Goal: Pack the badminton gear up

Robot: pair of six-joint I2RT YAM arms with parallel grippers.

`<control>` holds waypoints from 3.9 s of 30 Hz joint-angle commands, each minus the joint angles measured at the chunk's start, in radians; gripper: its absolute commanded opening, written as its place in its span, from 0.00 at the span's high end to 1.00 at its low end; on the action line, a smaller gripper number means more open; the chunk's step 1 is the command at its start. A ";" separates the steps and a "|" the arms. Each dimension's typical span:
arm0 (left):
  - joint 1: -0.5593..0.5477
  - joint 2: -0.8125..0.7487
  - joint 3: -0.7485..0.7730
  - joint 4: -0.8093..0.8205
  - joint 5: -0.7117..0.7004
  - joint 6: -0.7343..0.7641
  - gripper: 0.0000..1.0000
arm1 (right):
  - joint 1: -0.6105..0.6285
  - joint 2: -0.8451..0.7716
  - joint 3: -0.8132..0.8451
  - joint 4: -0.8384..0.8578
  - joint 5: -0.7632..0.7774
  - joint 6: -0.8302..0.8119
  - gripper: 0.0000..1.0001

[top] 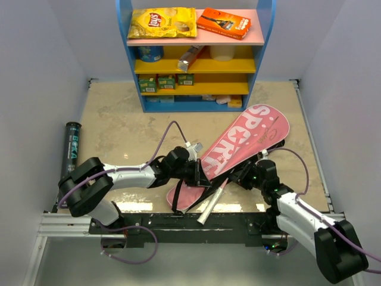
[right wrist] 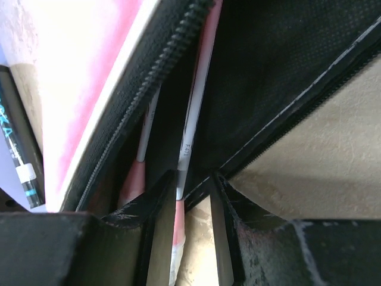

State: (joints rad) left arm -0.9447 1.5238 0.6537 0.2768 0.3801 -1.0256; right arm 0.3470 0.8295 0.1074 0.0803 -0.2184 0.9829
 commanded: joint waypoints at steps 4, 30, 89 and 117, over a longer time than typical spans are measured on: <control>-0.006 0.001 0.043 0.061 0.049 0.007 1.00 | 0.003 0.080 -0.015 0.173 0.024 0.016 0.72; -0.005 0.012 0.024 0.084 0.082 -0.002 1.00 | 0.030 0.189 0.032 0.478 0.096 0.169 1.00; 0.117 0.030 0.127 -0.703 -0.518 0.216 0.66 | 0.185 0.348 0.044 0.547 0.290 0.134 1.00; -0.069 0.110 -0.100 -0.498 -0.386 0.084 0.70 | 0.273 0.640 0.175 0.888 0.425 0.255 1.00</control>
State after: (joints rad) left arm -0.9501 1.5108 0.6559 -0.1226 -0.2321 -0.8825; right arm 0.6029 1.5063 0.1703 0.8871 0.1238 1.2881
